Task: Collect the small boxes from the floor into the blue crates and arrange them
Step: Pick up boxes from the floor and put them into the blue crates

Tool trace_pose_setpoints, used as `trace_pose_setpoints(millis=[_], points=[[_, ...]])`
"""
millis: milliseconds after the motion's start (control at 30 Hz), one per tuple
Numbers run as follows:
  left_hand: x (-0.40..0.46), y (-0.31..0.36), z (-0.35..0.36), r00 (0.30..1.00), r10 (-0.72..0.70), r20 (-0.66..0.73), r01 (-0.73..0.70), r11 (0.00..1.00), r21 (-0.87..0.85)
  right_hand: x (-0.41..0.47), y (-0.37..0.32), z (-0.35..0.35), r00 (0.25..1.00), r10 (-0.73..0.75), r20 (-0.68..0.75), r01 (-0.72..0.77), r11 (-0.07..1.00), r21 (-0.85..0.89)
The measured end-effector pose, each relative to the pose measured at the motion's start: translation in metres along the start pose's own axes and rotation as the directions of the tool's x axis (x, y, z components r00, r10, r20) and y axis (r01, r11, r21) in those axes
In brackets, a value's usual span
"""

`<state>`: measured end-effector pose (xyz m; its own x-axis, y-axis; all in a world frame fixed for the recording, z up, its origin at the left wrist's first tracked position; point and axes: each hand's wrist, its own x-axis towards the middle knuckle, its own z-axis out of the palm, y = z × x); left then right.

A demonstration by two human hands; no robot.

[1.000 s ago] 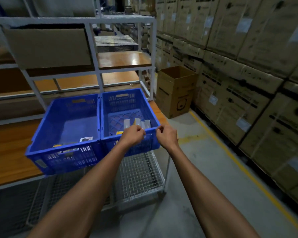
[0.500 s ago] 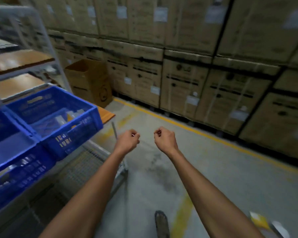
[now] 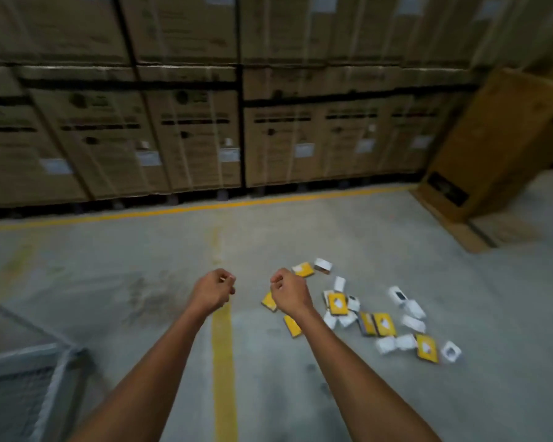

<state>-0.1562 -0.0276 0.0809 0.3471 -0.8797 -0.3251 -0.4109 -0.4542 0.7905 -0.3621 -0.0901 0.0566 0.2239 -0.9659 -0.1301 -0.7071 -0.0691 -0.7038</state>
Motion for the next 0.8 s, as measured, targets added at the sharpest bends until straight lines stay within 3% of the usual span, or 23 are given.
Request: trace_pose_setpoints(millis=[200,567,800], points=[[-0.030,0.072,0.146,0.980,0.121,0.159,-0.136,0.986,0.092,-0.053,0.133,-0.104,0.967,0.176,-0.182,-0.166,0.984,0.071],[-0.146,0.205,0.411,0.915,0.265,0.306,-0.317,0.939,0.134,-0.176,0.357,-0.293,0.875,0.294,-0.384,-0.238,0.953,0.185],[-0.153,0.259,0.530,0.865,0.294,0.408,-0.384,0.910,0.158,-0.200,0.451,-0.374,0.813,0.313,-0.491,-0.249,0.949,0.192]])
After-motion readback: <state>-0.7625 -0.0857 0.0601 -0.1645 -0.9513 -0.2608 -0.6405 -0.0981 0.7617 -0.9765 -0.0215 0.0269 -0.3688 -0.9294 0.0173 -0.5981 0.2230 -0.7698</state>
